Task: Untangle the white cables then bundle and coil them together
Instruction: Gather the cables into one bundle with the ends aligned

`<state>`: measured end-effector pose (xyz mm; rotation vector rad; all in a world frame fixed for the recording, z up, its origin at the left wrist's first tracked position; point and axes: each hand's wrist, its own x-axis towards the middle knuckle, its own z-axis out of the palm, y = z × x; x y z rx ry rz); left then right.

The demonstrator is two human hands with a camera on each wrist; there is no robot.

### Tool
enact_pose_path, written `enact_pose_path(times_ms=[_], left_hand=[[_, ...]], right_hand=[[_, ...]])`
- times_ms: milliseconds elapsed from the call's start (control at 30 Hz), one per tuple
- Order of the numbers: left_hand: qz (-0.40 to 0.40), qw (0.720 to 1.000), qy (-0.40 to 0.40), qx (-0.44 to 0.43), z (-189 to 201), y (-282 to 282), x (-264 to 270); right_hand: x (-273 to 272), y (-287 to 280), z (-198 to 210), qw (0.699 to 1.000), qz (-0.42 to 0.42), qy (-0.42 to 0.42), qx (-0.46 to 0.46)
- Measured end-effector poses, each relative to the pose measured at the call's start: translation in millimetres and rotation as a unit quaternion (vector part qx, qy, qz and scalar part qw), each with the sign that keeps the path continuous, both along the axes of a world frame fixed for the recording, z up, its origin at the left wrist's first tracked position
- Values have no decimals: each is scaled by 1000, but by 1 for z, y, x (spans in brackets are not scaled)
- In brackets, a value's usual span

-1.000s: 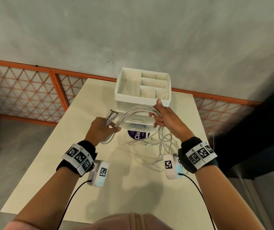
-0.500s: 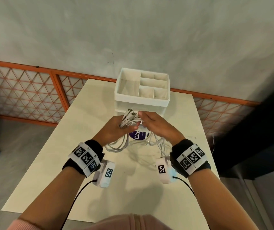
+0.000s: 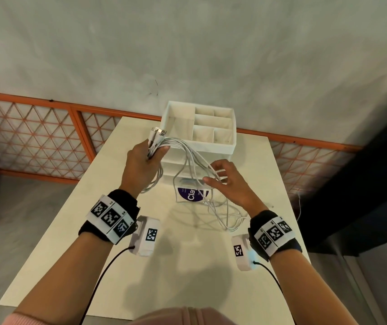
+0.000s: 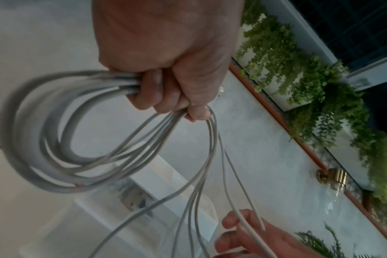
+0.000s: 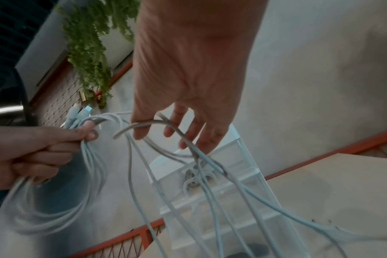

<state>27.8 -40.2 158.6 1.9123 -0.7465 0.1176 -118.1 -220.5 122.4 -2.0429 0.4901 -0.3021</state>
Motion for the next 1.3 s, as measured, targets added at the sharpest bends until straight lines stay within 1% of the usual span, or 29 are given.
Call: enact_pose_path(times_ms=[33,100,167,200,333,433,467,533,567,633,700,733,833,900,1000,1100,1167,1200,1267,1300], left_hand=[[4,1000,-1,2,0,0,0],[13,1000,-3,3,0,1,0],[29,1000,5,0,-1,2,3],[38,999,10,-4,-1,3,4],[63,997,20,-29,1,7,8],[75,996,16,-46,1,7,9],[83,995,20,-54,1,8,11],[97,992,27,-81,0,8,17],[98,991,25,-91,0,9,21],[82,992,17,-90,2,10,26],[61,996,12,-61,3,10,26],[47,998,10,-47,4,8,24],[1,1000,-4,-24,4,2,11],[-33,999,-13,-19,5,-1,2],[-94,996,-9,-4,4,-4,-4],[-136,990,26,-5,4,-8,-5],[-130,990,41,-28,6,-8,-4],[-114,992,35,-38,7,-7,-2],[-74,996,11,-44,7,-4,4],[-60,997,4,-40,6,-2,6]], right_hand=[[-1,-1,0,1000,0,-14,10],[-3,-4,1,1000,-6,-27,-6],[-5,-6,5,999,-6,-21,-32],[-7,-7,6,999,8,-8,-34],[-14,-13,3,995,73,62,-17],[-15,-20,-6,990,81,95,-67],[-15,-24,-11,985,78,119,-93],[-18,-32,-23,966,73,201,-145],[-20,-36,-29,956,77,238,-154],[-24,-38,-40,952,78,267,-127],[-24,-35,-43,962,52,252,-87],[-23,-33,-41,968,33,237,-83],[-12,-24,-18,977,-23,153,-149],[-3,-15,4,986,-9,75,-149],[15,-1,29,991,42,27,-121],[32,8,38,995,85,-12,-48],[36,7,37,994,108,-21,1],[35,6,35,993,109,-29,33],[30,2,32,982,108,-49,147],[28,1,32,968,111,-59,217]])
